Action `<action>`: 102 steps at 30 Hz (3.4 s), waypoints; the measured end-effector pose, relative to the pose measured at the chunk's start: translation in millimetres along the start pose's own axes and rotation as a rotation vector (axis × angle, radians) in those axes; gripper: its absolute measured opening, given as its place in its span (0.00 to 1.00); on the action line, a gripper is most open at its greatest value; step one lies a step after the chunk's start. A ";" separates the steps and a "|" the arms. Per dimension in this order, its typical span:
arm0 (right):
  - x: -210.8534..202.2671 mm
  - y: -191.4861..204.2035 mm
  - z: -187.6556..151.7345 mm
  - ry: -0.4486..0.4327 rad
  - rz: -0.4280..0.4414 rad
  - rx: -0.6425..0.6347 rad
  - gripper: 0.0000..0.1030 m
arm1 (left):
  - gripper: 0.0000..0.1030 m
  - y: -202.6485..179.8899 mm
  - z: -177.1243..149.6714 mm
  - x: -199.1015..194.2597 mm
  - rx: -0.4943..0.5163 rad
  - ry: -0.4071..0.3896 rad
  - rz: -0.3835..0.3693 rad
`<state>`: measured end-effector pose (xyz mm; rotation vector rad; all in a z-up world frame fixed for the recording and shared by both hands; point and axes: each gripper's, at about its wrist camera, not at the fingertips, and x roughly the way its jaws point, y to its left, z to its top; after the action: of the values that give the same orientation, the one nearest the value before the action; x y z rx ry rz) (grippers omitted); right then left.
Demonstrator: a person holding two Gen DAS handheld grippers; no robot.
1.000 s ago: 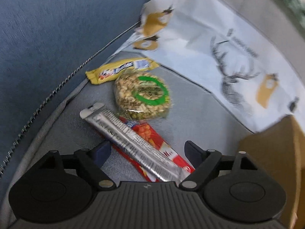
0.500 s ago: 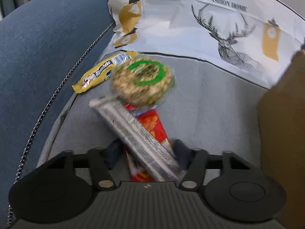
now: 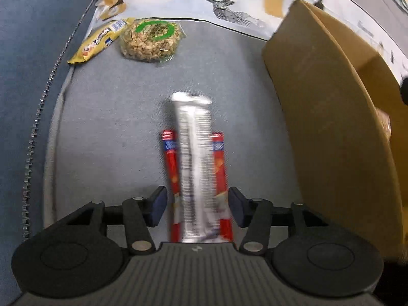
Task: Organize snacks
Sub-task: 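Close the left tool on the silver stick pack and lift it, then grasp the red spicy strip bag with the right tool while the left tool holds the silver pack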
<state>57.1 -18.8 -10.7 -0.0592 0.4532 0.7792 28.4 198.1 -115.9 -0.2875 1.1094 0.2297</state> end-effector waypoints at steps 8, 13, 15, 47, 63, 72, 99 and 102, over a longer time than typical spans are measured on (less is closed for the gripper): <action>-2.4 20.4 -7.7 0.027 0.054 -0.019 0.31 | 0.55 22.5 -10.6 -14.2 -0.013 -0.048 -0.017; 6.1 33.1 -12.5 0.068 0.099 -0.019 0.31 | 0.55 10.1 -8.6 -13.0 0.066 -0.067 -0.014; 8.9 39.7 -15.2 0.081 0.108 -0.031 0.31 | 0.55 0.9 -5.3 -8.5 0.119 -0.072 -0.013; 103.4 96.5 -71.3 0.430 0.103 -0.016 0.68 | 0.34 69.4 12.6 -22.9 -0.134 -0.102 0.046; 127.7 98.1 -77.4 0.458 0.022 -0.068 0.49 | 0.49 57.0 20.2 4.6 -0.029 -0.037 0.161; 121.8 87.7 -72.9 0.447 -0.005 -0.031 0.48 | 0.34 49.8 18.8 6.2 0.020 -0.046 0.182; 128.9 76.0 -77.6 0.501 -0.049 0.027 0.51 | 0.29 31.2 15.8 6.1 0.102 -0.034 0.140; 128.9 76.8 -78.3 0.499 -0.049 0.015 0.51 | 0.25 28.9 15.2 5.6 0.111 -0.036 0.140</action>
<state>55.0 104.9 -126.2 -0.2528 0.9268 0.7097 34.3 230.6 -117.9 -0.1064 1.1032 0.2952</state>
